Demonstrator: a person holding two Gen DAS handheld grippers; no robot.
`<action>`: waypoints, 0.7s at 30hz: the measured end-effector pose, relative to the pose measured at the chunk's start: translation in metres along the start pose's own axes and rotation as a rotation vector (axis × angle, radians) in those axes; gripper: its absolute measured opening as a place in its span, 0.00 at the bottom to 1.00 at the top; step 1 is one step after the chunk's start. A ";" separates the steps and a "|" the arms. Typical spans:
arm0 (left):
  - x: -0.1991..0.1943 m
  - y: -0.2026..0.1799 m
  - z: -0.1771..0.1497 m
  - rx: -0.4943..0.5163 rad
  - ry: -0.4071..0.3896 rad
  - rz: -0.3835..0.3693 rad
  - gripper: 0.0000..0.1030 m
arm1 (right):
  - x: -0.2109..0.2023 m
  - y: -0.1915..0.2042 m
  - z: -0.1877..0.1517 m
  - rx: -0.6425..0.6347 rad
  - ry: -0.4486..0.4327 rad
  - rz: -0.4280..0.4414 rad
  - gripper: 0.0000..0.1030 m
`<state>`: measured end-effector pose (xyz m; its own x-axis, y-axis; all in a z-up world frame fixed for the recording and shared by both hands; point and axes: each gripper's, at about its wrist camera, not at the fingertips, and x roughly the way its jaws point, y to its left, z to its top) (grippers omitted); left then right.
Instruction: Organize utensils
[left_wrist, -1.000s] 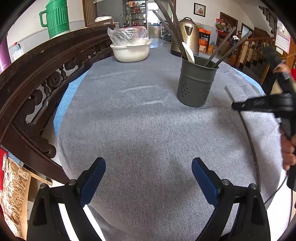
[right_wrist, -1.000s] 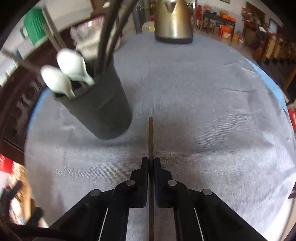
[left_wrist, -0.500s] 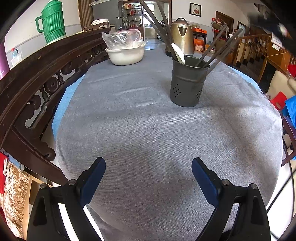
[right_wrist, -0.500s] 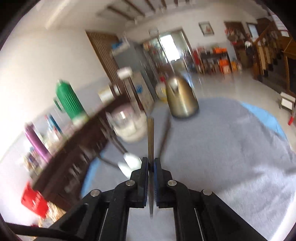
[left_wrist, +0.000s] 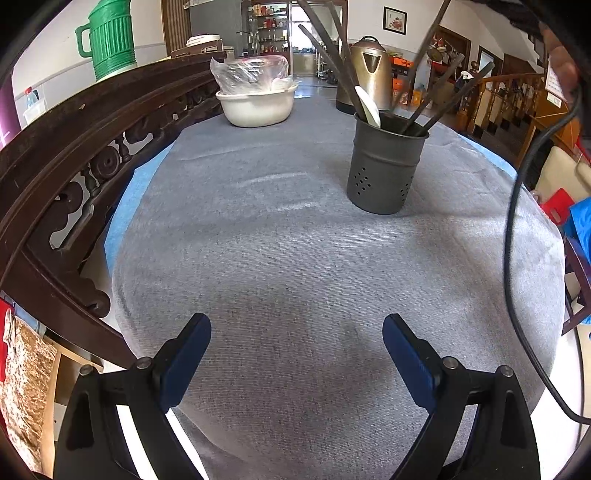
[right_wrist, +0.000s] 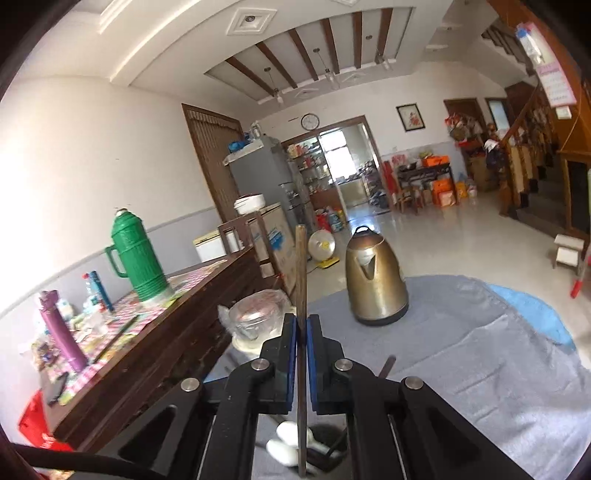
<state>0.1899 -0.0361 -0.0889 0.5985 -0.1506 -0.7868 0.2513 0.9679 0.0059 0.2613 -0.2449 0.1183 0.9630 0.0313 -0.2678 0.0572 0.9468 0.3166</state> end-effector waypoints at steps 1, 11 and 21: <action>0.001 0.001 0.000 -0.003 0.000 0.000 0.91 | 0.007 0.000 -0.003 -0.003 0.004 -0.010 0.05; -0.001 0.005 0.002 -0.019 -0.005 0.004 0.91 | 0.031 -0.007 -0.044 -0.055 0.133 -0.025 0.06; -0.013 0.001 0.002 -0.018 -0.022 0.035 0.91 | 0.013 -0.041 -0.078 0.061 0.331 0.044 0.19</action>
<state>0.1839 -0.0335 -0.0776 0.6237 -0.1208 -0.7723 0.2161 0.9761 0.0219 0.2507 -0.2583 0.0305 0.8275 0.1839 -0.5305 0.0425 0.9216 0.3857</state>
